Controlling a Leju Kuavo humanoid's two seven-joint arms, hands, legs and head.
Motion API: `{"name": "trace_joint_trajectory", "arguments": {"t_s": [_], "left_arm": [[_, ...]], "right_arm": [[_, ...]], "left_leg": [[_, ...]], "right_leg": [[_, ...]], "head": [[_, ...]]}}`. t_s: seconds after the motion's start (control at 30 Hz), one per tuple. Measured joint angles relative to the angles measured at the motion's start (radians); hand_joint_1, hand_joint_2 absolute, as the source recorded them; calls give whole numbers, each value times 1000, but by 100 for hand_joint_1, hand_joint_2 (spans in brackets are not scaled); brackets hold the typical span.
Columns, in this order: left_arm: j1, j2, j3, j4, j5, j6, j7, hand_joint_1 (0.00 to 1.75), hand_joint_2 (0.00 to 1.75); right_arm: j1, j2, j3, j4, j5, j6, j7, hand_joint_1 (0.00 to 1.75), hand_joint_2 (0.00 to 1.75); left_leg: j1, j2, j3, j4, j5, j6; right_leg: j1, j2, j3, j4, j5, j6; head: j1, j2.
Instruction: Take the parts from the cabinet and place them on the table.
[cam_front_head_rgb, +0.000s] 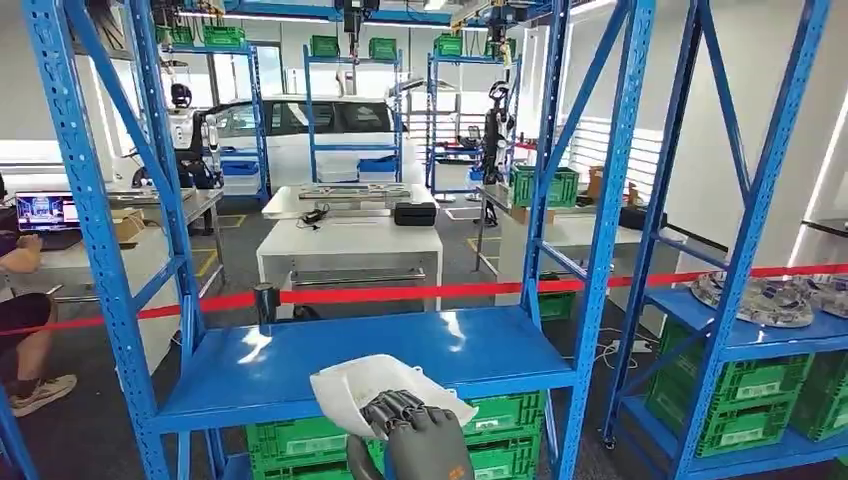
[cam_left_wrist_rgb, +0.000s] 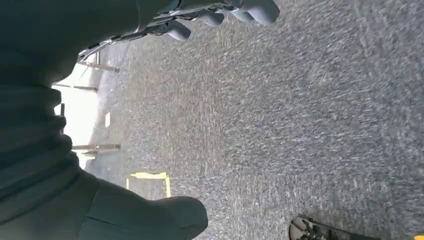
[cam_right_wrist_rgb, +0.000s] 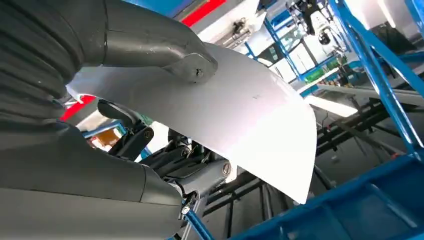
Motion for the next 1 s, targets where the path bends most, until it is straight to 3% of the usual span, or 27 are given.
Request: {"name": "trace_joint_trajectory", "arguments": {"t_s": [0.07,0.1,0.13,0.2,0.23,0.27,0.3,0.33,0.4,0.43,0.47,0.5,0.57,0.6,0.63,0.73,0.77,0.8,0.83,0.87,0.9,0.93,0.97,1.0], "left_arm": [[1,2,0,0,3,0,-2,0,175],[2,2,0,0,3,0,-2,0,175],[3,2,1,0,3,0,-2,0,175],[4,6,1,0,5,0,-3,0,175],[5,6,1,0,5,0,-3,0,175],[7,10,1,0,5,2,-3,0,175],[9,10,1,1,6,3,-3,0,175],[10,10,1,1,8,3,-1,0,175],[12,11,2,2,10,7,3,0,175],[14,12,3,2,11,8,10,0,175],[16,12,4,2,12,8,13,0,175],[19,12,6,2,14,9,18,0,175],[20,12,10,2,18,10,24,0,175],[19,13,10,2,18,12,26,0,175],[19,13,10,2,18,13,26,0,175],[23,13,11,2,18,16,27,0,175],[25,10,11,3,18,16,28,0,175],[23,8,12,4,18,16,26,0,175],[20,8,13,3,20,16,24,0,175],[18,8,13,4,20,16,23,0,175],[17,7,13,4,19,16,21,0,175],[16,6,13,4,19,17,21,0,175],[14,6,13,4,19,17,21,0,175],[13,4,13,4,19,17,21,0,175]], "right_arm": [[0,0,4,-3,0,-2,-1,175,175],[0,0,6,-5,1,-4,-2,175,175],[4,0,8,-7,2,-5,-3,175,175],[5,-1,11,-9,2,-7,-3,175,175],[6,-1,13,-11,2,-7,-3,175,175],[7,-1,14,-12,2,-8,-3,175,175],[7,0,15,-13,2,-8,-3,175,175],[8,0,15,-13,2,-8,-3,175,175],[13,-1,16,-12,3,-8,-3,175,175],[16,-1,17,-11,3,-7,-3,175,175],[16,-1,18,-10,4,-6,-3,175,175],[15,-1,19,-8,4,-5,-3,175,175],[14,0,19,-7,5,-3,-3,175,175],[12,2,20,-8,5,-3,-3,175,175],[11,3,20,-7,5,-3,-3,175,175],[9,6,23,-6,5,-1,-6,175,175],[7,6,23,-5,5,-1,-6,175,175],[4,6,24,-4,4,0,-8,175,175],[0,6,25,-1,3,1,-9,175,175],[-5,6,26,1,3,1,-9,175,175],[-7,6,26,4,3,1,-9,175,175],[-6,6,27,8,3,1,-9,175,175],[-6,6,28,11,3,1,-9,175,175],[-7,6,29,13,3,1,-10,175,175]], "left_leg": [[0,-1,-13,5,10,-6],[0,-1,-18,7,14,-11],[-1,-2,-18,4,21,-19],[1,-1,-19,0,33,-34],[-1,-1,-20,-8,41,-42],[1,-2,-26,-3,38,-46],[1,-2,-39,16,5,-48],[1,-3,-56,66,-45,-51],[0,-3,-104,225,-142,-58],[0,-3,-116,280,-158,-59],[0,-3,-107,288,-148,-58],[0,-3,-76,255,-119,-56],[-1,-3,36,92,-56,-48],[-3,-3,87,6,-68,-42],[-12,-3,109,-23,-75,-35],[-16,-5,87,-21,-62,-17],[-6,-4,81,-31,-50,-7],[-4,1,82,-31,-41,-1],[-2,1,70,-31,-32,7],[-2,1,56,-29,-22,7],[-2,1,44,-26,-14,7],[-2,2,31,-23,-7,6],[-2,2,19,-19,0,4],[-1,3,7,-15,6,2]], "right_leg": [[1,1,131,-187,47,-13],[4,2,175,-265,18,-21],[12,2,174,-259,38,-23],[16,5,165,-265,41,-35],[15,4,161,-270,49,-44],[4,2,157,-281,64,-51],[4,1,151,-284,73,-58],[5,1,142,-284,80,-65],[8,1,120,-284,95,-68],[11,0,109,-282,103,-69],[12,1,99,-281,110,-68],[13,1,89,-279,118,-67],[14,1,73,-275,130,-62],[14,0,68,-272,135,-59],[17,-1,61,-270,142,-52],[15,-4,62,-276,161,-36],[21,-2,57,-275,166,-30],[16,4,46,-260,140,-24],[14,6,29,-212,83,-17],[9,6,1,-131,21,-11],[5,6,-22,-52,-22,-6],[3,5,-39,16,-46,-3],[1,5,-38,43,-43,0],[-1,5,-16,26,-22,0]], "head": [[0,0],[1,0],[-3,0],[0,0],[-1,0],[-1,0],[-3,0],[-4,0],[-5,0],[-5,0],[-6,0],[-6,0],[-6,0],[-7,0],[-6,0],[-6,0],[-7,0],[-8,0],[-4,0],[-3,0],[-4,0],[-3,0],[-3,0],[-3,0]]}}
